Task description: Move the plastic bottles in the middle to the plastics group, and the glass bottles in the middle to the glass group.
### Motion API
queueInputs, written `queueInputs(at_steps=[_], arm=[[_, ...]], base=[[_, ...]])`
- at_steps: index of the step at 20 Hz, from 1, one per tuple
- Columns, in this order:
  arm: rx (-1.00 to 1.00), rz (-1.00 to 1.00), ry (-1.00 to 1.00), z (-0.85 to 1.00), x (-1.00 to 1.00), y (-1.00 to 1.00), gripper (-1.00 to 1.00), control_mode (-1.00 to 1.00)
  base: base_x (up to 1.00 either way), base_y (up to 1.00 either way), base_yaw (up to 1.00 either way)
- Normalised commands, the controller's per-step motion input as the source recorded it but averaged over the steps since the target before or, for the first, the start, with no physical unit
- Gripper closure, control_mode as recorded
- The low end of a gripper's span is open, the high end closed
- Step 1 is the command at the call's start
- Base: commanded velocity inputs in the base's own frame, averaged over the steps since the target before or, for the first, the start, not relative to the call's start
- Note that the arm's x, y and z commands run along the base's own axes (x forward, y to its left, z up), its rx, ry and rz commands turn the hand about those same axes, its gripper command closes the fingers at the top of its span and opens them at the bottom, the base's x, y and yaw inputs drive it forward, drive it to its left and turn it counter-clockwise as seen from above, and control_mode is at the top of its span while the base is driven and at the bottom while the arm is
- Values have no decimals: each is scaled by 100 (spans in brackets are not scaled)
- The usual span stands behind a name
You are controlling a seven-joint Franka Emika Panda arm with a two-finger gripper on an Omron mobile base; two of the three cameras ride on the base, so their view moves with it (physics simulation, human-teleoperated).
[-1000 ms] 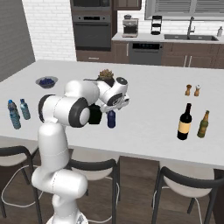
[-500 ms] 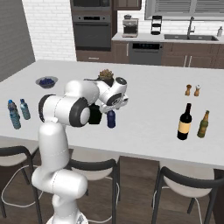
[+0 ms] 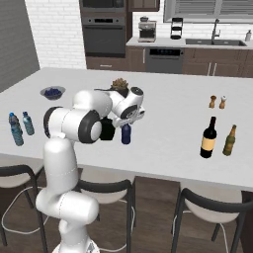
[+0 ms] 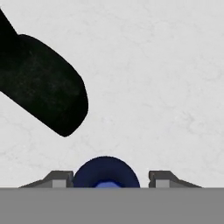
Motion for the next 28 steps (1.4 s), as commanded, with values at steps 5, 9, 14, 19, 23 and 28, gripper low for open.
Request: queueInputs(at_steps=[5, 9, 14, 19, 23, 28], arm=[[0, 0, 0, 0, 0, 0, 100, -100], [0, 0, -1, 0, -23, 0, 100, -100], [0, 0, -5, 8, -63, 0, 100, -100], [0, 0, -8, 13, -68, 8, 100, -100], [0, 0, -12, 18, -45, 44, 100, -100], [0, 3, -5, 14, -24, 72, 100, -100]], base=[[0, 0, 0], [0, 0, 0], [0, 0, 0], [0, 0, 0], [0, 0, 0], [0, 0, 0]])
